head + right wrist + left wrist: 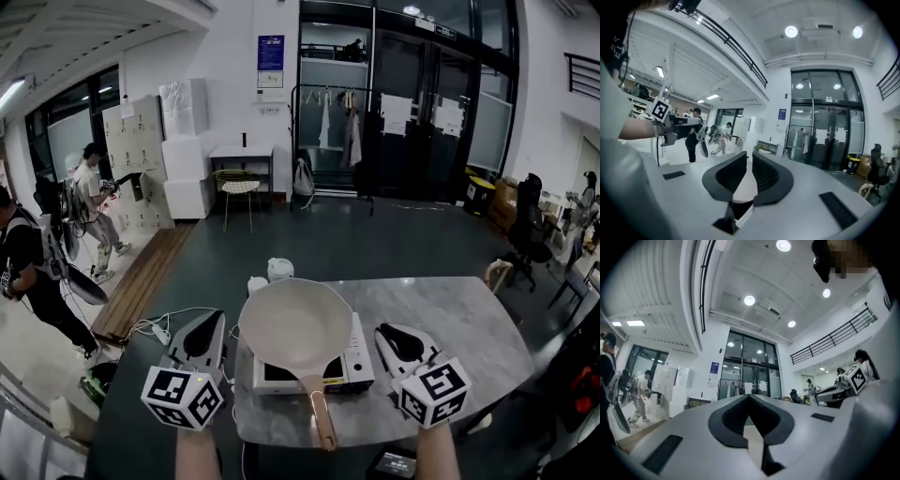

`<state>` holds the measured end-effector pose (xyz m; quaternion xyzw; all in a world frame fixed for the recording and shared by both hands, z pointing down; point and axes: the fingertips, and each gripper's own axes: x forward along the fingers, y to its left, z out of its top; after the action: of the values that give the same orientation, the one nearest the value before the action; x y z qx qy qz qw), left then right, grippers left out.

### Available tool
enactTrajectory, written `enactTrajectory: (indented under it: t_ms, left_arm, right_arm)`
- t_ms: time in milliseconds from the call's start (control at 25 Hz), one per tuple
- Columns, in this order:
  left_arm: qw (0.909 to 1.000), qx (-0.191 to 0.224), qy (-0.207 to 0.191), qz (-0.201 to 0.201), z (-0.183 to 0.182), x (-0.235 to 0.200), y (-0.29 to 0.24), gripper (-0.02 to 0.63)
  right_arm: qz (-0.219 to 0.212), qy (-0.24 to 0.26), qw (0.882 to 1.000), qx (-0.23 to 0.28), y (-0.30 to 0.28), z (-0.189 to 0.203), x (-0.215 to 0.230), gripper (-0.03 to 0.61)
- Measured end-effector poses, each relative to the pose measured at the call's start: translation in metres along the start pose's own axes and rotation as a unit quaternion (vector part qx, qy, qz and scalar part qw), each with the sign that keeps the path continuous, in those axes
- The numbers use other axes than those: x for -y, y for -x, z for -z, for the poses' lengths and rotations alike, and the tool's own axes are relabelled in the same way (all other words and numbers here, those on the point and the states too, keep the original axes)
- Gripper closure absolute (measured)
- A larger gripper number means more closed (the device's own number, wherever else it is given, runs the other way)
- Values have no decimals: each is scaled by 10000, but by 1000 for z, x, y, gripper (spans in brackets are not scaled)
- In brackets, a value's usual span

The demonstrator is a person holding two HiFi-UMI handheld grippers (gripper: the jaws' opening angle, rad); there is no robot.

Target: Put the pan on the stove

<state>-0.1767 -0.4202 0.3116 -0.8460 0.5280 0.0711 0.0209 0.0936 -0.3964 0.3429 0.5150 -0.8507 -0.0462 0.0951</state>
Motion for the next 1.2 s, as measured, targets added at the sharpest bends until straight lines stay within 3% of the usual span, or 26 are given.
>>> enactTrajectory:
  t_ms: [120, 240, 480, 640, 1200]
  left_arm:
    - [9993, 126, -283, -200, -5, -4, 6, 603]
    - [9992, 196, -241, -252, -6, -6, 7, 603]
    - [9984, 308, -366, -314, -15, -11, 9, 603]
    - [9983, 348, -352, -323, -21, -16, 8, 603]
    - [9986, 221, -43, -478, -14, -22, 6, 601]
  right_arm:
    - [365, -369, 9976, 450, 13, -11, 16, 526]
    - [422, -607, 9927, 951, 24, -26, 24, 526]
    - [705, -70, 9890, 1297, 31, -50, 30, 526]
    - [764, -107, 9848, 1558, 35, -62, 34, 526]
    - [1002, 55, 9840, 1470, 35, -56, 42, 552]
